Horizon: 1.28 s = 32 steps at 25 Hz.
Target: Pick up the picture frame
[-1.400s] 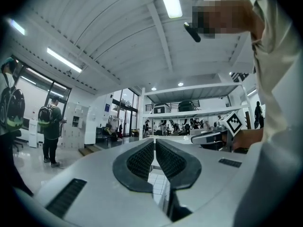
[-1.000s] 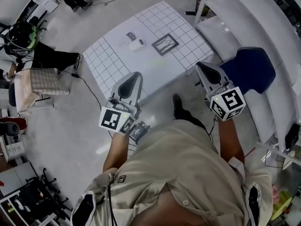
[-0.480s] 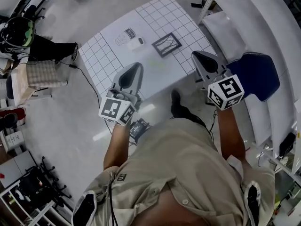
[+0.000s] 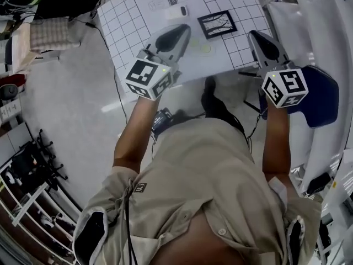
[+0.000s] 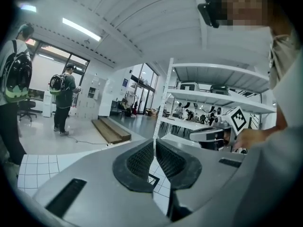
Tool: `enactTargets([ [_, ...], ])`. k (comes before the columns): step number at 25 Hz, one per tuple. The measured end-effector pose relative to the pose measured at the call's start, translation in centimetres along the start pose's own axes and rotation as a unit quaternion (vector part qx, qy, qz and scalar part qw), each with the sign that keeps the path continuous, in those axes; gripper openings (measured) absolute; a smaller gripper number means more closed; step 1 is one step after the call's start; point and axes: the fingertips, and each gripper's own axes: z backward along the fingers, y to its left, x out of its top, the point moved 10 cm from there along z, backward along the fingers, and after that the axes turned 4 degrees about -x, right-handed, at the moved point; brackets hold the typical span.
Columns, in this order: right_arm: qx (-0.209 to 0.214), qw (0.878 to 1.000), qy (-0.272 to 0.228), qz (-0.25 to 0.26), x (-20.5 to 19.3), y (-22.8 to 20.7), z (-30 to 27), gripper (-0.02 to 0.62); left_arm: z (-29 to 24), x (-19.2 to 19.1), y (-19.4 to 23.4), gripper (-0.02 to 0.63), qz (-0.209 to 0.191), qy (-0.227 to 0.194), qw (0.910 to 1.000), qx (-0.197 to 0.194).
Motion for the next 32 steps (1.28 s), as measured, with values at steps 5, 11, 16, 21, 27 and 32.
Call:
enactTargets([
  [5,0.007,1.0,0.015,-0.007,-1.9,-1.8,-2.5,0.028,-2.3,-1.9,1.6,0.026,0.018,0.02,0.9996,0.013],
  [11,0.019,0.999,0.04,-0.019,-4.4,-3.2,-5.5,0.028,-3.8,-4.4,3.5,0.026,0.054,0.049,0.9968,0.034],
  [16,0.033,0.997,0.064,-0.025,-6.4,-4.6,-8.2,0.029,-5.1,-6.8,5.2,0.026,0.089,0.07,0.9921,0.055],
  [21,0.035,0.995,0.085,-0.028,-8.4,-6.2,-10.9,0.029,-6.8,-9.8,6.6,0.028,0.126,0.091,0.9855,0.068],
  [27,0.039,0.992,0.113,-0.034,-11.1,-7.7,-13.5,0.029,-9.4,-13.5,7.6,0.028,0.166,0.118,0.9764,0.072],
  [32,0.043,0.989,0.135,-0.04,-13.4,-8.8,-15.1,0.029,-11.5,-16.5,8.3,0.028,0.21,0.139,0.9651,0.072],
])
